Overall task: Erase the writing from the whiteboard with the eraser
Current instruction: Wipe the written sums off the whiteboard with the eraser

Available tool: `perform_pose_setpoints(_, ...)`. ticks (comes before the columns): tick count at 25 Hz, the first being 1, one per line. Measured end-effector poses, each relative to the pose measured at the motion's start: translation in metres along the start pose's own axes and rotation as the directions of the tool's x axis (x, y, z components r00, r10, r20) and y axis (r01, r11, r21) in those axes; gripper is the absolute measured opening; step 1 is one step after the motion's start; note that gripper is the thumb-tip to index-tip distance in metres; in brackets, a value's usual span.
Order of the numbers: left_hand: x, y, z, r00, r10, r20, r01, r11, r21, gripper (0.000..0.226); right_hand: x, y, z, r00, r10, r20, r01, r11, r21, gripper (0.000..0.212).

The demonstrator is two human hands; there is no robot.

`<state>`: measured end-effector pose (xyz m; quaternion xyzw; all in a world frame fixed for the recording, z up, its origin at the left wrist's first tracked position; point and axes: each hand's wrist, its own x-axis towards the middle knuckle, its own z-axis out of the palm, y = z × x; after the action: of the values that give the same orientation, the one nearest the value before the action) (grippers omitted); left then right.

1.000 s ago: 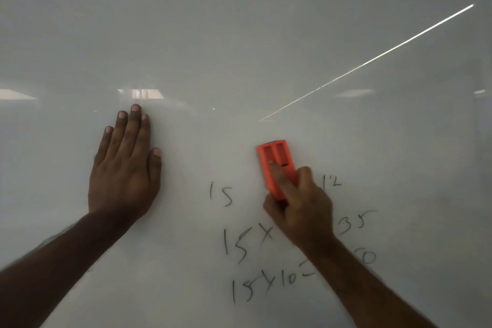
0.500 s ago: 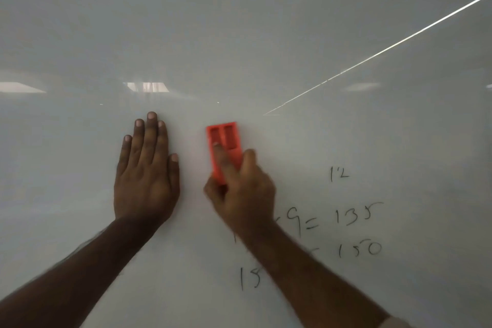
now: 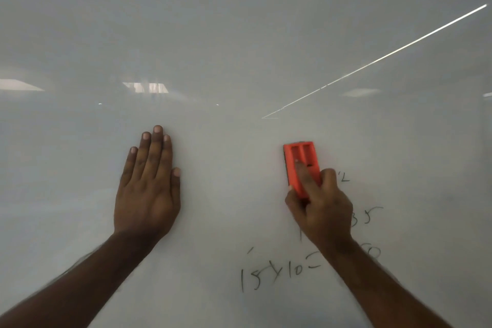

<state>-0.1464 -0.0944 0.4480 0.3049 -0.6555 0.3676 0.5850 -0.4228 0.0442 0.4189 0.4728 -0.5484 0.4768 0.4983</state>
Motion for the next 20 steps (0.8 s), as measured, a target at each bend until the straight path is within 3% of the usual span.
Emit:
perform_pose_setpoints(3,-0.004,0.004,0.001,1.000,-0.030,-0.004,0.030,1.000,-0.003,0.059,0.021,-0.020,0.005,0.990,0.124,-0.065,-0.123,0.992,0.028,0.053)
perform_pose_setpoints(5,-0.006,0.005,0.000,1.000,-0.026,0.002,0.026,1.000,-0.009,0.060,0.022,-0.048,0.014,0.990,0.124,-0.069,-0.119,0.990,0.074,0.055)
perform_pose_setpoints(7,-0.007,0.003,0.001,1.000,-0.003,-0.008,0.003,1.000,-0.008,0.060,0.003,-0.075,0.024,0.999,-0.045,-0.030,0.048,0.994,0.097,0.058)
perform_pose_setpoints(9,-0.010,-0.001,0.001,1.000,0.026,-0.016,-0.026,1.000,-0.010,0.060,-0.027,-0.083,0.027,0.963,-0.267,0.028,0.263,0.960,0.094,0.059)
perform_pose_setpoints(12,-0.016,-0.005,0.000,0.999,0.041,0.001,-0.041,0.999,-0.021,0.061,-0.052,-0.045,0.018,0.927,-0.366,0.080,0.360,0.930,0.077,0.059)
perform_pose_setpoints(17,-0.021,-0.002,0.000,1.000,0.027,0.011,-0.027,0.999,-0.023,0.061,-0.018,0.036,-0.009,0.997,-0.070,0.034,0.072,0.996,-0.051,0.052)
perform_pose_setpoints(20,-0.023,-0.004,0.002,0.999,0.033,0.000,-0.033,0.999,-0.019,0.061,-0.002,0.069,-0.018,0.981,0.193,-0.025,-0.194,0.980,-0.048,0.054)
